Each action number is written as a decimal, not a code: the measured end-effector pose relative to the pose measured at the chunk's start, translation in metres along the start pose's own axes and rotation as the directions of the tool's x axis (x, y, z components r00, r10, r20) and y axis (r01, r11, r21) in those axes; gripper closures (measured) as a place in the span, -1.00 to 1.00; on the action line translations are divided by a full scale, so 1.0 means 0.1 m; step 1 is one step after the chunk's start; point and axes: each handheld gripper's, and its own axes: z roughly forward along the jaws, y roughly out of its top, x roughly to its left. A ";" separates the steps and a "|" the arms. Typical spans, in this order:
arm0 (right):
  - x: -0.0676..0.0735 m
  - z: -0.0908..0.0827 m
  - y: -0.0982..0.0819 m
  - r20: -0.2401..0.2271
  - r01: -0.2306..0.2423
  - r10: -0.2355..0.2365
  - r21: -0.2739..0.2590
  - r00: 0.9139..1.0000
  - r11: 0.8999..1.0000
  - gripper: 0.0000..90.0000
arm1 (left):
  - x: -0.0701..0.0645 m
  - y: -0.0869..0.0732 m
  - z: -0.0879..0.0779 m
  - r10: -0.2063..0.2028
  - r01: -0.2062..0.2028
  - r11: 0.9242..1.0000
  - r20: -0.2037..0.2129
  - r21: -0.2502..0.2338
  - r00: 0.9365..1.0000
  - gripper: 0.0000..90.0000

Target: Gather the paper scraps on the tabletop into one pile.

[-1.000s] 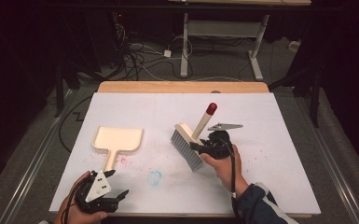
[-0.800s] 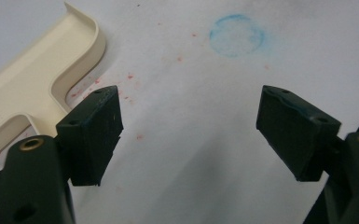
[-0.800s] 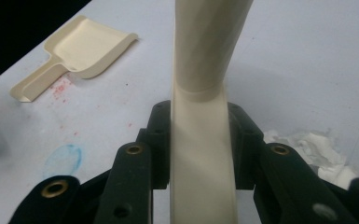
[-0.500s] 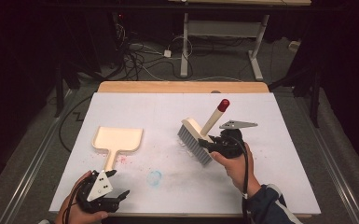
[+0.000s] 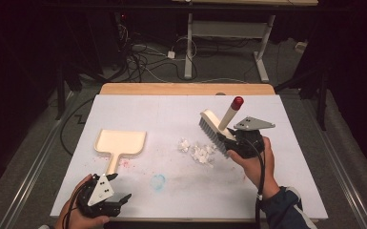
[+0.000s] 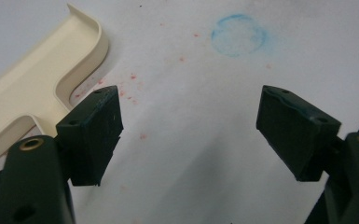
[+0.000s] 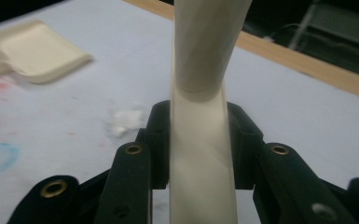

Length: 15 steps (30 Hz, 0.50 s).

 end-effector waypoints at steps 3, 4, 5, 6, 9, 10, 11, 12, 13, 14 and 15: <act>-0.05 0.05 -0.04 0.073 0.029 -0.031 0.031 0.997 0.999 0.50 | 0.00 0.00 0.00 0.005 -0.005 1.000 -0.001 0.003 1.000 -0.52; -0.06 0.07 -0.06 0.082 0.029 -0.032 0.038 0.996 0.999 0.50 | -0.01 0.00 0.00 0.005 -0.005 1.000 -0.001 0.004 1.000 -0.52; -0.08 0.10 -0.08 0.083 0.022 -0.026 0.045 0.996 0.999 0.50 | -0.01 0.00 0.01 0.005 -0.005 1.000 -0.001 0.004 1.000 -0.52; -0.10 0.13 -0.09 0.090 0.020 -0.024 0.051 0.996 0.999 0.50 | -0.01 0.00 0.01 0.005 -0.005 1.000 -0.001 0.005 1.000 -0.52; -0.12 0.22 -0.15 0.134 0.035 -0.045 0.077 0.990 0.996 0.50 | -0.01 0.00 0.01 0.007 -0.007 1.000 -0.002 0.009 1.000 -0.52; -0.11 0.26 -0.16 0.147 0.034 -0.047 0.091 0.988 0.995 0.50 | -0.01 0.00 0.01 0.008 -0.008 1.000 -0.002 0.010 1.000 -0.52; -0.12 0.29 -0.18 0.155 0.045 -0.061 0.104 0.986 0.994 0.50 | -0.01 0.00 0.02 0.007 -0.007 1.000 -0.001 0.012 1.000 -0.52; -0.11 0.32 -0.19 0.160 0.052 -0.070 0.114 0.985 0.992 0.50 | -0.01 0.00 0.02 0.007 -0.007 1.000 -0.002 0.012 1.000 -0.52; -0.11 0.35 -0.20 0.162 0.053 -0.073 0.124 0.984 0.991 0.50 | -0.01 0.00 0.02 0.008 -0.008 1.000 -0.002 0.011 1.000 -0.52; -0.10 0.38 -0.21 0.165 0.057 -0.079 0.134 0.983 0.989 0.50 | -0.01 0.01 0.02 0.008 -0.008 1.000 -0.001 0.011 1.000 -0.52; -0.09 0.41 -0.22 0.160 0.063 -0.086 0.143 0.983 0.988 0.50 | -0.01 0.01 0.02 0.009 -0.009 1.000 -0.001 0.011 1.000 -0.52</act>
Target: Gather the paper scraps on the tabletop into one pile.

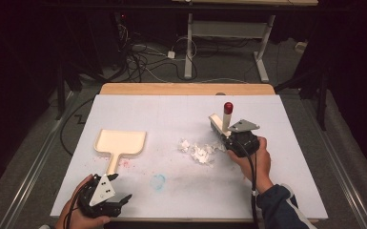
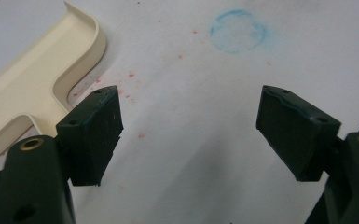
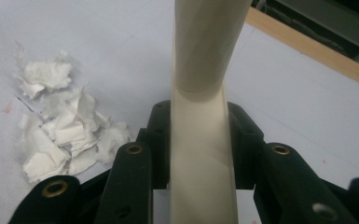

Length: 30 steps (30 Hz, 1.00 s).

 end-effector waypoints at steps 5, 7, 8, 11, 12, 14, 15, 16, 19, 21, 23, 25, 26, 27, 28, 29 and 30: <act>0.15 0.04 0.02 -0.043 0.018 -0.018 0.006 0.999 1.000 0.50 | 0.00 0.00 0.00 0.002 -0.002 1.000 0.002 0.001 1.000 -0.52; 0.23 0.05 0.03 -0.057 0.038 -0.038 0.001 0.998 0.999 0.50 | 0.00 0.00 0.01 0.002 -0.002 1.000 0.003 0.000 1.000 -0.52; 0.27 0.05 0.04 -0.061 0.049 -0.049 0.000 0.997 0.999 0.50 | 0.00 0.00 0.01 0.002 -0.002 1.000 0.004 0.000 1.000 -0.52; 0.36 0.04 0.06 -0.088 0.056 -0.057 -0.011 0.994 0.998 0.50 | 0.00 0.00 0.01 0.002 -0.002 1.000 0.004 0.001 1.000 -0.52; 0.39 0.03 0.07 -0.095 0.064 -0.065 -0.012 0.993 0.998 0.50 | 0.00 0.00 0.01 0.002 -0.002 1.000 0.005 0.001 1.000 -0.52; 0.44 0.02 0.08 -0.108 0.073 -0.075 -0.023 0.991 0.997 0.50 | -0.01 0.00 0.01 0.001 -0.001 1.000 0.005 -0.001 1.000 -0.52; 0.46 0.02 0.08 -0.116 0.080 -0.082 -0.024 0.990 0.997 0.50 | -0.01 0.00 0.01 0.001 -0.001 1.000 0.004 -0.001 1.000 -0.52; 0.49 0.01 0.08 -0.117 0.091 -0.093 -0.024 0.989 0.996 0.50 | -0.01 0.00 0.01 0.001 -0.001 1.000 0.003 -0.002 1.000 -0.52; 0.50 0.00 0.09 -0.116 0.098 -0.101 -0.030 0.988 0.995 0.50 | -0.01 0.00 0.00 0.000 0.000 1.000 0.000 -0.005 1.000 -0.52; 0.47 -0.01 0.09 -0.108 0.092 -0.096 -0.043 0.990 0.995 0.50 | -0.01 0.00 0.00 0.000 0.000 1.000 0.000 -0.005 1.000 -0.52; 0.44 -0.02 0.10 -0.099 0.083 -0.087 -0.049 0.991 0.995 0.50 | -0.01 0.00 0.00 0.000 0.000 1.000 0.001 -0.003 1.000 -0.52; 0.40 -0.03 0.11 -0.101 0.069 -0.075 -0.063 0.992 0.996 0.50 | 0.00 0.00 0.00 -0.001 0.001 1.000 0.002 -0.001 1.000 -0.52; 0.39 -0.03 0.11 -0.100 0.064 -0.070 -0.065 0.992 0.996 0.50 | 0.00 0.00 0.00 0.000 0.000 1.000 0.001 -0.001 1.000 -0.52; 0.38 -0.03 0.11 -0.098 0.060 -0.067 -0.068 0.993 0.996 0.50 | 0.00 0.00 0.00 0.000 0.000 1.000 0.001 -0.002 1.000 -0.52; 0.36 -0.03 0.11 -0.095 0.054 -0.061 -0.073 0.994 0.996 0.50 | 0.00 0.00 0.00 -0.001 0.001 1.000 0.001 -0.003 1.000 -0.52; 0.35 -0.03 0.11 -0.095 0.051 -0.058 -0.074 0.994 0.996 0.50 | 0.00 0.00 0.00 -0.002 0.002 1.000 0.000 -0.002 1.000 -0.52; 0.34 -0.03 0.12 -0.093 0.051 -0.058 -0.075 0.994 0.996 0.50 | 0.00 0.00 0.01 -0.002 0.002 1.000 0.001 -0.001 1.000 -0.52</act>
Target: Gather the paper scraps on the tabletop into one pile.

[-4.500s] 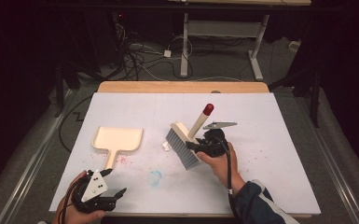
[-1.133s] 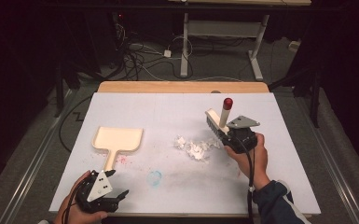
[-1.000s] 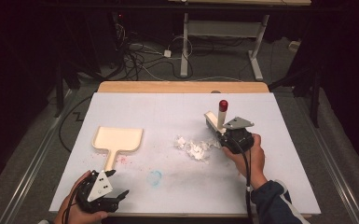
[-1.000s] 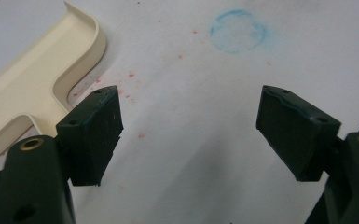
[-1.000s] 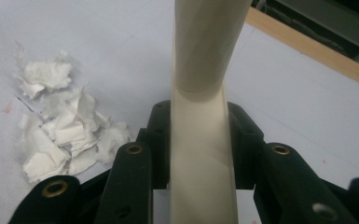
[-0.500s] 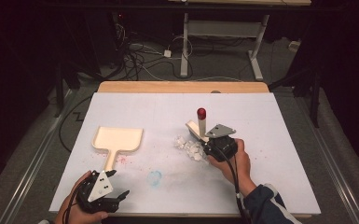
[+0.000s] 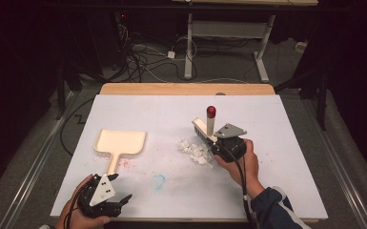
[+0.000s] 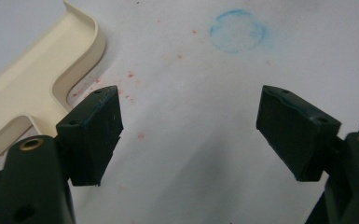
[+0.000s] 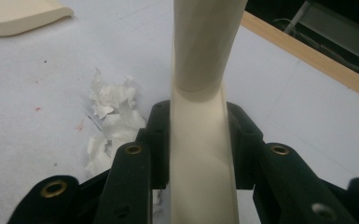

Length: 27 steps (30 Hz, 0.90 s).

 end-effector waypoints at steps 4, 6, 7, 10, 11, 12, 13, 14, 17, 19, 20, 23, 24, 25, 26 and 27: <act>-0.07 0.01 0.03 -0.006 -0.001 0.001 -0.024 1.000 1.000 0.50 | 0.00 0.01 0.01 -0.002 0.002 1.000 0.002 -0.001 1.000 -0.52; -0.11 0.03 0.05 -0.015 -0.005 0.004 -0.033 1.000 0.999 0.50 | 0.00 0.01 0.01 0.000 0.000 1.000 0.003 0.003 1.000 -0.52; -0.12 0.04 0.06 -0.025 0.005 -0.006 -0.036 1.000 0.999 0.50 | 0.00 0.01 0.01 -0.003 0.003 1.000 0.004 0.002 1.000 -0.52; -0.15 0.07 0.10 -0.048 0.076 -0.080 -0.081 0.996 0.994 0.50 | 0.00 0.00 0.02 -0.009 0.009 1.000 0.005 0.003 1.000 -0.52; -0.15 0.08 0.11 -0.063 0.117 -0.124 -0.107 0.990 0.987 0.50 | 0.00 0.01 0.03 -0.010 0.010 1.000 0.005 0.004 1.000 -0.52; -0.15 0.10 0.13 -0.075 0.164 -0.175 -0.129 0.982 0.978 0.50 | 0.00 0.01 0.03 -0.012 0.012 1.000 0.005 0.004 1.000 -0.52; -0.15 0.13 0.15 -0.080 0.197 -0.210 -0.144 0.975 0.970 0.50 | 0.01 0.01 0.04 -0.011 0.011 1.000 0.005 0.006 1.000 -0.52; -0.16 0.16 0.18 -0.095 0.227 -0.244 -0.160 0.965 0.961 0.50 | 0.00 0.01 0.04 -0.009 0.009 1.000 0.007 0.009 1.000 -0.52; -0.17 0.26 0.25 -0.150 0.278 -0.310 -0.198 0.939 0.940 0.50 | 0.00 0.02 0.05 -0.007 0.006 1.000 0.008 0.014 1.000 -0.52; -0.15 0.33 0.29 -0.164 0.313 -0.349 -0.210 0.923 0.926 0.50 | 0.00 0.02 0.06 -0.007 0.007 1.000 0.009 0.017 1.000 -0.52; -0.13 0.36 0.31 -0.171 0.322 -0.361 -0.216 0.917 0.922 0.50 | 0.01 0.02 0.06 -0.008 0.007 1.000 0.008 0.018 1.000 -0.52; -0.07 0.47 0.32 -0.176 0.360 -0.399 -0.215 0.900 0.908 0.50 | 0.00 0.01 0.07 -0.012 0.012 1.000 0.010 0.020 1.000 -0.52; -0.04 0.50 0.31 -0.170 0.372 -0.408 -0.208 0.897 0.905 0.50 | 0.00 0.01 0.07 -0.013 0.013 1.000 0.011 0.021 1.000 -0.52; -0.02 0.52 0.31 -0.163 0.392 -0.427 -0.205 0.890 0.897 0.50 | 0.00 0.00 0.07 -0.016 0.015 1.000 0.013 0.021 1.000 -0.52; 0.00 0.54 0.29 -0.166 0.407 -0.440 -0.200 0.882 0.891 0.50 | 0.00 0.00 0.07 -0.012 0.012 1.000 0.012 0.023 1.000 -0.52; 0.02 0.55 0.27 -0.181 0.415 -0.449 -0.197 0.875 0.888 0.50 | 0.00 0.00 0.07 -0.012 0.012 1.000 0.012 0.023 1.000 -0.52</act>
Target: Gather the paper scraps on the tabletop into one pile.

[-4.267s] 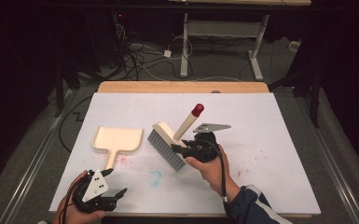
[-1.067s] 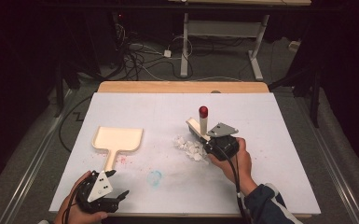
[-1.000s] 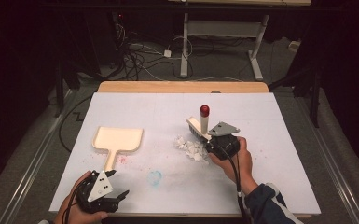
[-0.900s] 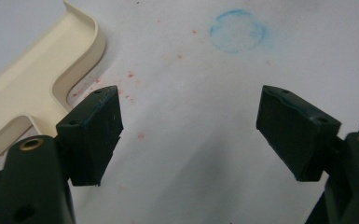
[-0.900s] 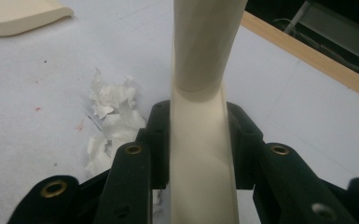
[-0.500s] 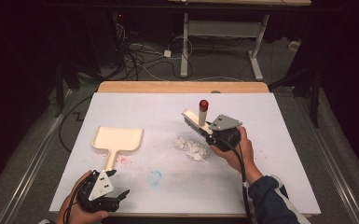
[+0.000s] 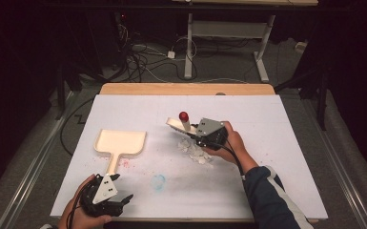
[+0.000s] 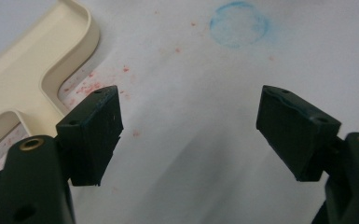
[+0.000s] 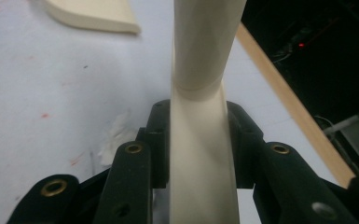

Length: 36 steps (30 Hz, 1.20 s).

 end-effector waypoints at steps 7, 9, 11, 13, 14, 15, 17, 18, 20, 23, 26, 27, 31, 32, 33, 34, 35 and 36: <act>0.15 -0.07 -0.13 -0.098 0.099 -0.098 0.011 0.990 0.995 0.50 | -0.01 0.00 0.00 -0.002 0.002 1.000 0.000 0.002 1.000 -0.52; 0.18 -0.13 -0.17 -0.118 0.116 -0.115 0.008 0.986 0.993 0.50 | -0.01 0.01 0.00 -0.004 0.004 1.000 0.000 0.003 1.000 -0.52; 0.19 -0.19 -0.21 -0.132 0.127 -0.126 0.003 0.983 0.992 0.50 | -0.01 0.01 0.01 0.000 0.000 1.000 0.002 0.004 1.000 -0.52; 0.20 -0.26 -0.25 -0.137 0.135 -0.134 0.000 0.982 0.991 0.50 | -0.02 0.02 0.01 0.001 -0.001 1.000 0.003 0.005 1.000 -0.52; 0.21 -0.30 -0.27 -0.148 0.138 -0.137 -0.004 0.979 0.990 0.50 | -0.02 0.02 0.02 -0.001 0.001 1.000 0.004 0.006 1.000 -0.52; 0.20 -0.33 -0.30 -0.151 0.140 -0.140 -0.009 0.979 0.990 0.50 | -0.02 0.02 0.02 -0.002 0.001 1.000 0.005 0.005 1.000 -0.52; 0.20 -0.40 -0.34 -0.154 0.131 -0.132 -0.017 0.979 0.991 0.50 | -0.02 0.02 0.02 -0.001 0.001 1.000 0.007 0.005 1.000 -0.52; 0.20 -0.42 -0.36 -0.148 0.131 -0.133 -0.021 0.980 0.991 0.50 | -0.02 0.03 0.02 -0.002 0.002 1.000 0.007 0.005 1.000 -0.52; 0.19 -0.46 -0.38 -0.143 0.131 -0.133 -0.022 0.981 0.991 0.50 | -0.02 0.03 0.03 0.000 0.000 1.000 0.008 0.008 1.000 -0.52; 0.16 -0.49 -0.39 -0.117 0.125 -0.128 -0.031 0.985 0.992 0.50 | -0.02 0.04 0.02 0.006 -0.006 1.000 0.006 0.008 1.000 -0.52; 0.14 -0.51 -0.39 -0.078 0.124 -0.126 -0.032 0.989 0.992 0.50 | -0.02 0.03 0.02 0.005 -0.005 1.000 0.006 0.005 1.000 -0.52; 0.14 -0.51 -0.39 -0.060 0.117 -0.119 -0.034 0.991 0.993 0.50 | -0.02 0.03 0.03 0.006 -0.006 1.000 0.006 0.006 1.000 -0.52; 0.09 -0.54 -0.39 -0.010 0.080 -0.080 -0.034 0.997 0.996 0.50 | -0.02 0.03 0.02 0.009 -0.009 1.000 0.005 0.004 1.000 -0.52; 0.07 -0.55 -0.38 0.014 0.067 -0.067 -0.032 0.998 0.997 0.50 | -0.02 0.03 0.02 0.008 -0.008 1.000 0.005 0.002 1.000 -0.52; 0.05 -0.57 -0.38 0.027 0.060 -0.059 -0.032 0.998 0.998 0.50 | -0.02 0.03 0.01 0.005 -0.005 1.000 0.005 0.002 1.000 -0.52; 0.03 -0.58 -0.38 0.025 0.044 -0.043 -0.041 0.999 0.998 0.50 | -0.02 0.03 0.01 0.004 -0.004 1.000 0.004 0.001 1.000 -0.52; 0.01 -0.60 -0.37 0.031 0.025 -0.023 -0.049 0.999 0.998 0.50 | -0.01 0.03 0.01 0.006 -0.006 1.000 0.003 0.000 1.000 -0.52; 0.00 -0.62 -0.37 0.049 0.006 -0.004 -0.053 0.999 0.999 0.50 | -0.01 0.03 0.01 0.006 -0.006 1.000 0.004 0.000 1.000 -0.52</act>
